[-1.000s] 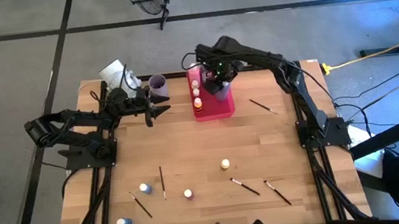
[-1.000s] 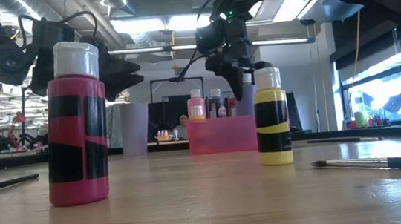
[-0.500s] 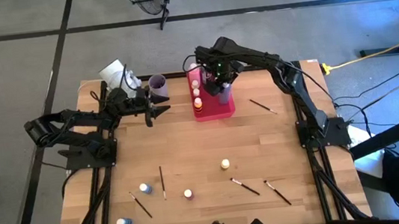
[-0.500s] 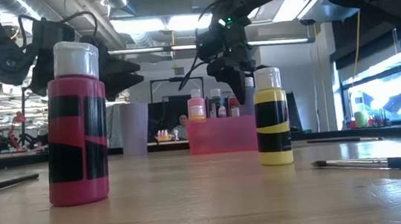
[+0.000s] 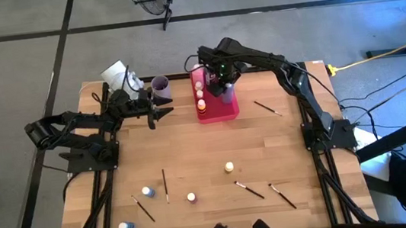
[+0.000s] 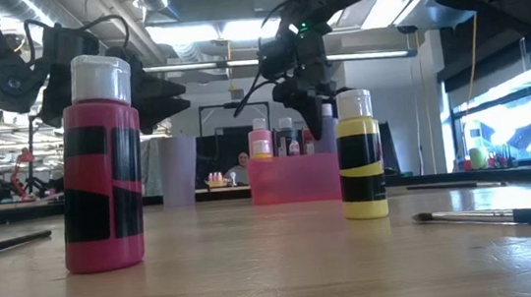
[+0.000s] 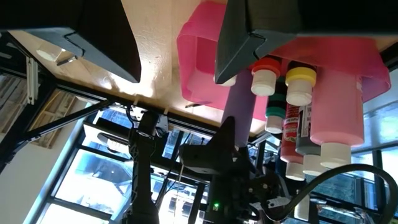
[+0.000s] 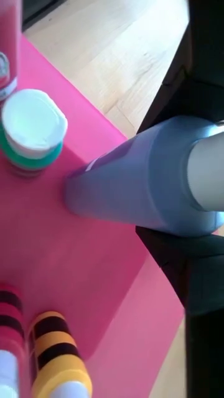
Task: Pick & Place Paint Supplies
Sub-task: Put the violet paint bottle into the red bin
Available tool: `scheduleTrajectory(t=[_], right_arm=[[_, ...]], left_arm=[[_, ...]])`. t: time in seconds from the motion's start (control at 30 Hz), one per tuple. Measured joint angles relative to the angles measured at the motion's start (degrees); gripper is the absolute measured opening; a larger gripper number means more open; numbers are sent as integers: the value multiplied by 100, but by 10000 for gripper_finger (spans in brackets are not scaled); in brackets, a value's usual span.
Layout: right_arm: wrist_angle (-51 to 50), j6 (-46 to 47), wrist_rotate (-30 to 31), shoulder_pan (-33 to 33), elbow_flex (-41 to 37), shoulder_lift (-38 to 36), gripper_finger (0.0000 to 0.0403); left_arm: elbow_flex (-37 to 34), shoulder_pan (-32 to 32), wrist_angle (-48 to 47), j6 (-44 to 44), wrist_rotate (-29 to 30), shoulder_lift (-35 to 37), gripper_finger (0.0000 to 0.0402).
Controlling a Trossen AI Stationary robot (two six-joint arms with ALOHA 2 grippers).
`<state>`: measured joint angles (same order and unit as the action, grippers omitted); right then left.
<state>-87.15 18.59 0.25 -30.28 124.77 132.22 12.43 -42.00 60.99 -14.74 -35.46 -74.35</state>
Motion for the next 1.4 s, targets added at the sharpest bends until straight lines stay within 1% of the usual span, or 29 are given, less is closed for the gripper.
scheduleTrajectory(t=[0.23,0.53,0.7,0.83,1.0,1.4], right_arm=[[134,-59,39,-33,-4,0,223],[257,-256,105,26,-33,57,269],[225,-277,81,37,-31,57,282],[183,-277,79,39,-27,57,288],[47,-302,341,48,-26,57,291],[60,-452,474,166,-24,52,291]], left_arm=[[0,0,-51,2,0,0,203],[0,2,-138,52,-2,0,203],[0,0,-136,99,-9,0,203],[0,0,-136,101,-9,0,203],[0,0,-133,131,-10,0,203],[0,1,-132,100,-11,0,203]])
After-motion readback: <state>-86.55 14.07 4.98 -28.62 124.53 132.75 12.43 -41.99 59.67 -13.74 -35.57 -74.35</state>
